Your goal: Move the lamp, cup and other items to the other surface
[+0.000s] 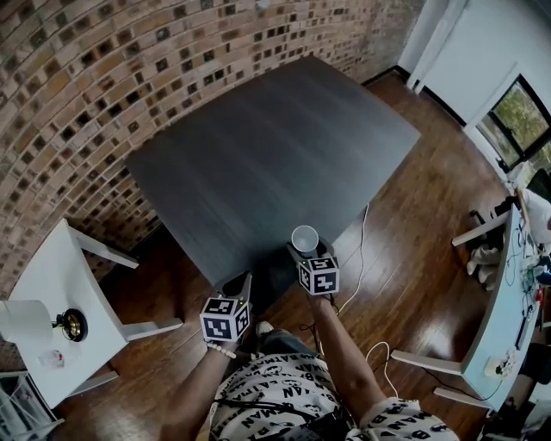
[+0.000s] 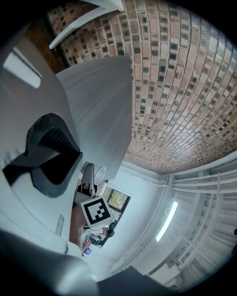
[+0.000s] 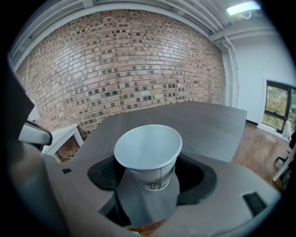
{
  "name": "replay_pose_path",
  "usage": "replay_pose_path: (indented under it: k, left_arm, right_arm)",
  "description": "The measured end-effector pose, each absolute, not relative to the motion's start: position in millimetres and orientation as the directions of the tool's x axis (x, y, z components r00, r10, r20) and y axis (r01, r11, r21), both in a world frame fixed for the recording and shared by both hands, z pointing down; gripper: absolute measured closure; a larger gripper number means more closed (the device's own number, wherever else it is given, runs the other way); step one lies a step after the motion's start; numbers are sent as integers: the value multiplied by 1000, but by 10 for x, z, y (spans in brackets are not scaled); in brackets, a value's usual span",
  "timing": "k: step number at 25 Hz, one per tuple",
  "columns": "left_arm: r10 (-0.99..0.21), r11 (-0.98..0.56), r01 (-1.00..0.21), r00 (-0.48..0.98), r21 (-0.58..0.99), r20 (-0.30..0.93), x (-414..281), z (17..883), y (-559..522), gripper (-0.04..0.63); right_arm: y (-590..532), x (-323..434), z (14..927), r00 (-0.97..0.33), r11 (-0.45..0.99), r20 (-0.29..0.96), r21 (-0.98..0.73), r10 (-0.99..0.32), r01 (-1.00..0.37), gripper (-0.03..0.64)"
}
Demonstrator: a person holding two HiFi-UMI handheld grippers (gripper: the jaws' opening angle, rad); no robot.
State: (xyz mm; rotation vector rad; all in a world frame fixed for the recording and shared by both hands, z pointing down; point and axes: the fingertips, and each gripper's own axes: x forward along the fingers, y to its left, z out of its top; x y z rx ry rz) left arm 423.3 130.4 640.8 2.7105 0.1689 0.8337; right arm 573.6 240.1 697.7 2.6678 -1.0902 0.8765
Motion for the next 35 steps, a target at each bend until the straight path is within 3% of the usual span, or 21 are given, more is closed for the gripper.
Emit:
replay_pose_path:
  k: [11, 35]
  left_arm:
    - [36, -945, -134, 865, 299, 500, 3388, 6045, 510, 594]
    - [-346, -795, -517, 816, 317, 463, 409, 5822, -1009, 594]
  right_arm:
    - [1400, 4956, 6363, 486, -600, 513, -73, -707, -797, 287]
    - [-1006, 2211, 5834, 150, -179, 470, -17, -870, -984, 290]
